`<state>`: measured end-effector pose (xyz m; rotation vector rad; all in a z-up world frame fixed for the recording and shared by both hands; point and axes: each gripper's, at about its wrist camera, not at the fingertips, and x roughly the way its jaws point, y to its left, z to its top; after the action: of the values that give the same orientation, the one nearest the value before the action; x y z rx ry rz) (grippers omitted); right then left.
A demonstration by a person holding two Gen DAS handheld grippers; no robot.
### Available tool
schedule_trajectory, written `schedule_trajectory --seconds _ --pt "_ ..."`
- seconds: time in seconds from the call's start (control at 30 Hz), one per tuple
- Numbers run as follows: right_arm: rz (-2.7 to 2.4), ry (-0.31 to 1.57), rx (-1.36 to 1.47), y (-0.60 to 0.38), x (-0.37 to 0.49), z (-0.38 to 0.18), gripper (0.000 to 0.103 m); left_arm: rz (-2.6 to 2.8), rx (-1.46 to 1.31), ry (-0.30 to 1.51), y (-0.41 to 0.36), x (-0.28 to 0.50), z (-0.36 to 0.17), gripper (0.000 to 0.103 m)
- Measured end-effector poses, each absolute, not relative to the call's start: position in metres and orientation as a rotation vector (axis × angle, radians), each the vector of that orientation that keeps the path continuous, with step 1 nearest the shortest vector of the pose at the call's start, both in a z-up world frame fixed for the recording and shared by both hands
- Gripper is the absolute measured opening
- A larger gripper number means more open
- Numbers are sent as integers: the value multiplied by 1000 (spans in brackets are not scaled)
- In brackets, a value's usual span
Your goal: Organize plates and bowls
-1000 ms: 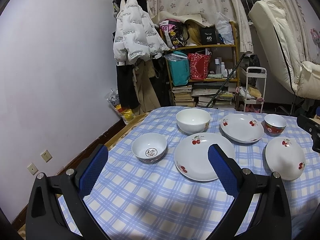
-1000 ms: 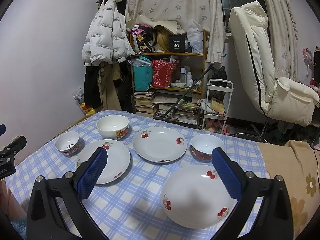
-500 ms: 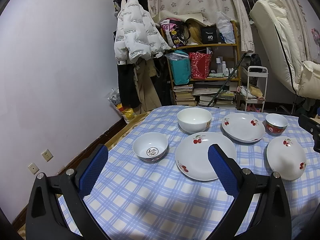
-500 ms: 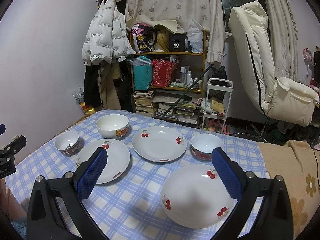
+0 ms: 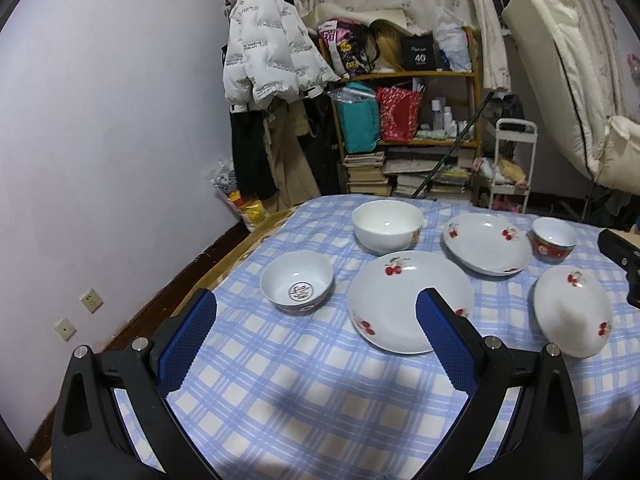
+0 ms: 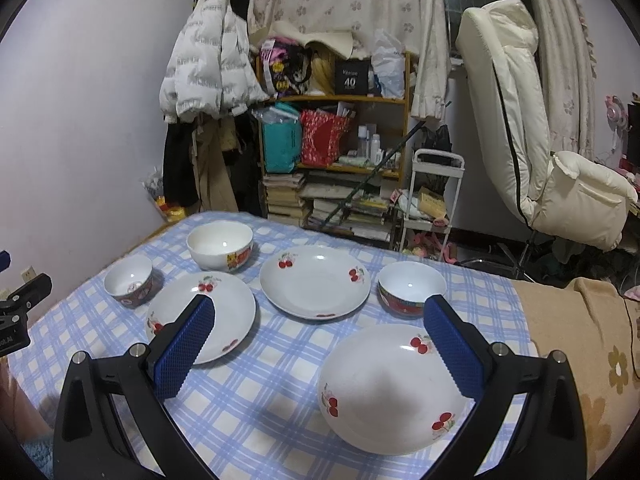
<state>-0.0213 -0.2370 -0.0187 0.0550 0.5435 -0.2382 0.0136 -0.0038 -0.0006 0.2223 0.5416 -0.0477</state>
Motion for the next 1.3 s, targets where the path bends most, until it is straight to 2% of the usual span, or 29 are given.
schedule_trajectory --seconds 0.3,0.6,1.03,1.3 --pt "-187 591 18 -221 12 -6 103 -29 232 619 -14 49 9 99" --pt "-123 662 58 -212 58 -17 103 -32 217 752 -20 103 4 99" --pt "-44 709 95 -208 123 -31 103 -9 132 869 -17 153 -41 99" --pt "-40 784 111 -211 154 -62 101 44 78 943 -7 171 -71 99"
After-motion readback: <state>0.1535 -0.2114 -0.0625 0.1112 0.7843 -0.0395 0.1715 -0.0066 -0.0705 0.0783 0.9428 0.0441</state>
